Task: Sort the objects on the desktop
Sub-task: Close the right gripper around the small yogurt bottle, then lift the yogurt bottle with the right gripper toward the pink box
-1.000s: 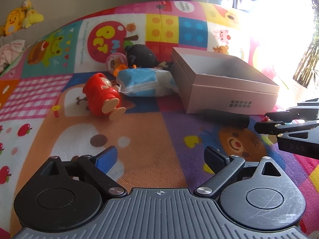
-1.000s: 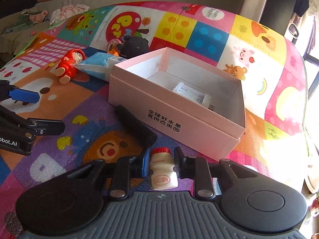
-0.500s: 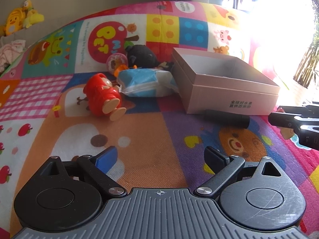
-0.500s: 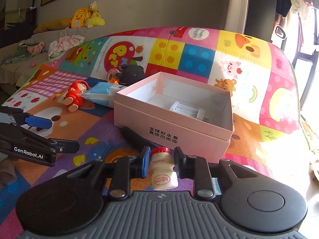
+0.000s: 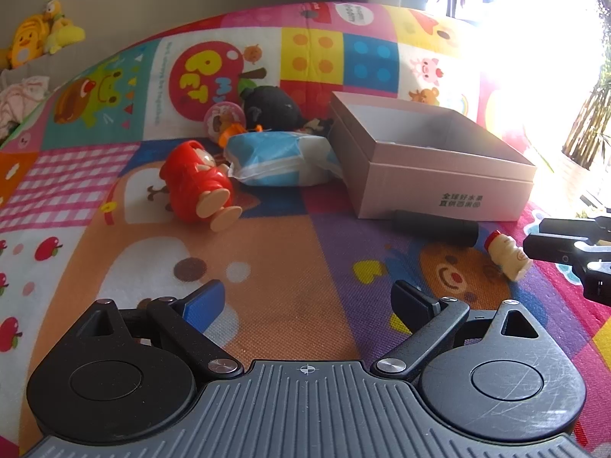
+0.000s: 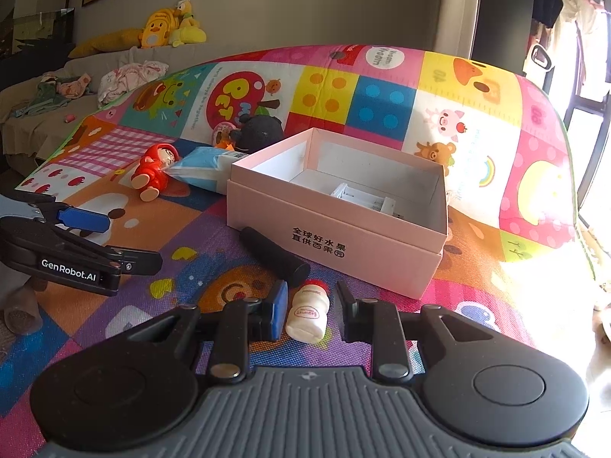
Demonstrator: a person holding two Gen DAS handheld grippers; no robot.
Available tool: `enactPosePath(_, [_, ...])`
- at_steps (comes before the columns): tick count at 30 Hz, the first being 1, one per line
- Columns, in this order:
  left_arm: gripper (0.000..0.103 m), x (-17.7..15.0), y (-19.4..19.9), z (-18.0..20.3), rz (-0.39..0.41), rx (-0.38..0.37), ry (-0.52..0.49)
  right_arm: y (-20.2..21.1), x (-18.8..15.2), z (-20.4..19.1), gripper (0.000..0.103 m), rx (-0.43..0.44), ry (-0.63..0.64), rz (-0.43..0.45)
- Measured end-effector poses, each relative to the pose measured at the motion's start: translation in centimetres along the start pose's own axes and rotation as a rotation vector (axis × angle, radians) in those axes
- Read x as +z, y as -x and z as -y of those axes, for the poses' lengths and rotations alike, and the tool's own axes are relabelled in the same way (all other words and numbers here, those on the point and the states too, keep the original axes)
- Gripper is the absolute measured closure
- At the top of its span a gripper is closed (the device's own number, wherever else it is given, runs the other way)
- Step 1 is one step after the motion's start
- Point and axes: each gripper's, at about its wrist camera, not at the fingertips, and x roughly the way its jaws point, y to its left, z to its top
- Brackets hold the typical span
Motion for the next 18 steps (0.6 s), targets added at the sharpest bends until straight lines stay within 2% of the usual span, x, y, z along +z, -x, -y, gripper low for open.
enactPosePath(4, [0.006, 0.0, 0.0, 0.0, 0.001, 0.000, 0.000, -2.7, 1.5, 0.7, 0.077, 0.040, -0.061, -0.078])
enactPosePath(9, [0.006, 0.1, 0.1, -0.1, 0.006, 0.001, 0.003, -5.4, 2.3, 1.0, 0.077, 0.032, -0.076, -0.176])
enactPosePath(11, [0.006, 0.1, 0.1, -0.2, 0.007, -0.001, 0.005, -4.7, 2.0, 1.0, 0.080, 0.030, -0.065, -0.160])
enactPosePath(16, [0.006, 0.1, 0.1, -0.2, 0.006, 0.001, 0.002, -0.8, 1.1, 1.0, 0.082, 0.033, -0.031, -0.014])
enactPosePath(18, [0.006, 0.1, 0.1, -0.2, 0.006, 0.002, 0.002, 0.1, 0.5, 0.9, 0.082, 0.022, -0.020, 0.015])
